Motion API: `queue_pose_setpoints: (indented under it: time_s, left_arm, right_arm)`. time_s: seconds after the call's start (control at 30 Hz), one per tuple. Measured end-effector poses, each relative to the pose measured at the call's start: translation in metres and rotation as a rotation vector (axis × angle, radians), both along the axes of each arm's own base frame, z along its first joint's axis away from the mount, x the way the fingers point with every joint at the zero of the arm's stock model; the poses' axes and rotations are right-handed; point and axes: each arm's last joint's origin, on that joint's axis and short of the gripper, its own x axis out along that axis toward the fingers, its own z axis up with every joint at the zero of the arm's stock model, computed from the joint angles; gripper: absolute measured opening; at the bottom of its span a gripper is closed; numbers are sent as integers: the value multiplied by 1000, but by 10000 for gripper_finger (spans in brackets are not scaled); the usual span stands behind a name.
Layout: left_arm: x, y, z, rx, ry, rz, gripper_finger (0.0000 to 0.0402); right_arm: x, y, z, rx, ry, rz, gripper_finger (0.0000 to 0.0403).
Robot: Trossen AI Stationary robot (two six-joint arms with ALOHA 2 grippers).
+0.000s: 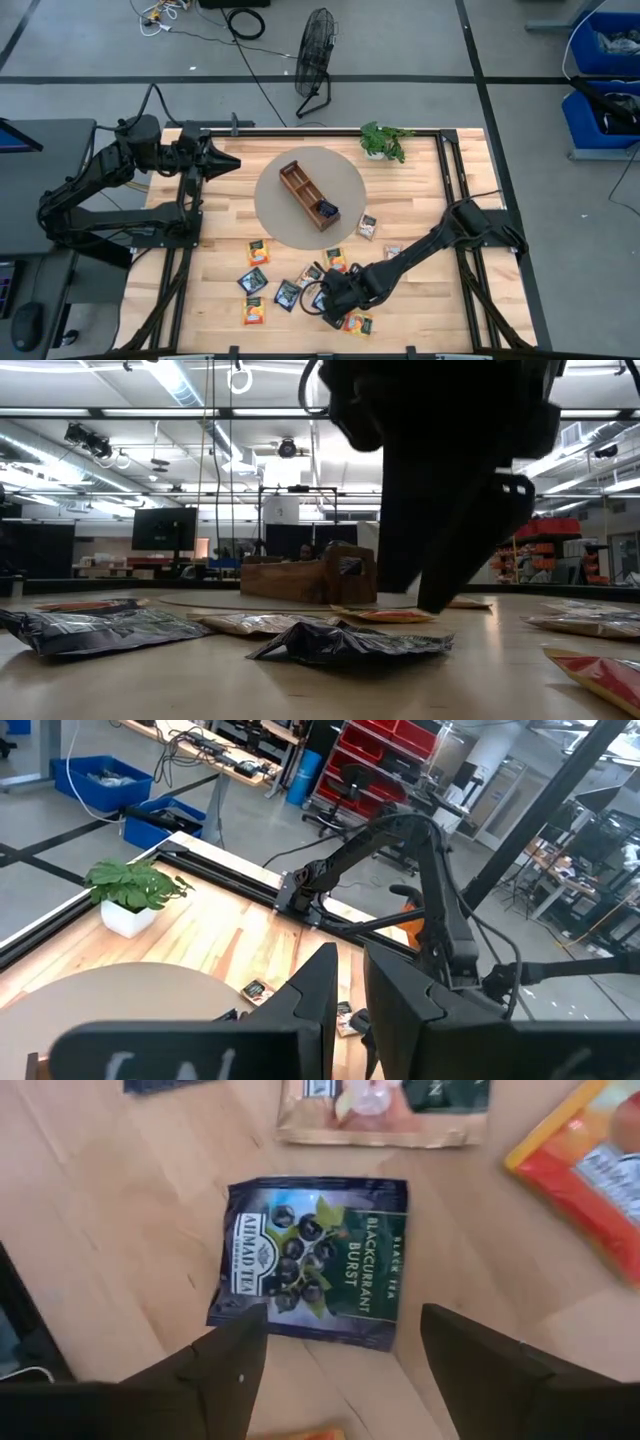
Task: Pick & Place Tea
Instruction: Put the purple tea bag into the right section of the wooden organizer
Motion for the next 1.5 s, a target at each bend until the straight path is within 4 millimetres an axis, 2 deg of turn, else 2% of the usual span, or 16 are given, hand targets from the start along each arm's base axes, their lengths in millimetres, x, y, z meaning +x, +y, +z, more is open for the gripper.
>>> queue_pose_setpoints:
  time_s: [0.27,0.6,0.77,1.07,1.2,1.5]
  left_arm:
    - [0,0,-2,-12,23,0,57]
    - [-1,0,-5,-24,48,0,57]
    - [-1,0,-5,-24,48,1,57]
    - [-1,0,-5,-25,48,1,57]
    - [-1,0,-5,-31,48,2,57]
    - [-1,0,-5,-30,48,1,57]
  right_arm:
    - [3,0,-15,-11,20,-4,242]
    - [6,-4,-19,-14,29,-10,204]
    - [8,-6,-20,-17,28,-4,149]
    - [10,-7,-27,-32,31,-3,12]
    - [10,-7,-26,-18,32,-22,7]
    - [6,-10,3,-26,-38,-22,1]
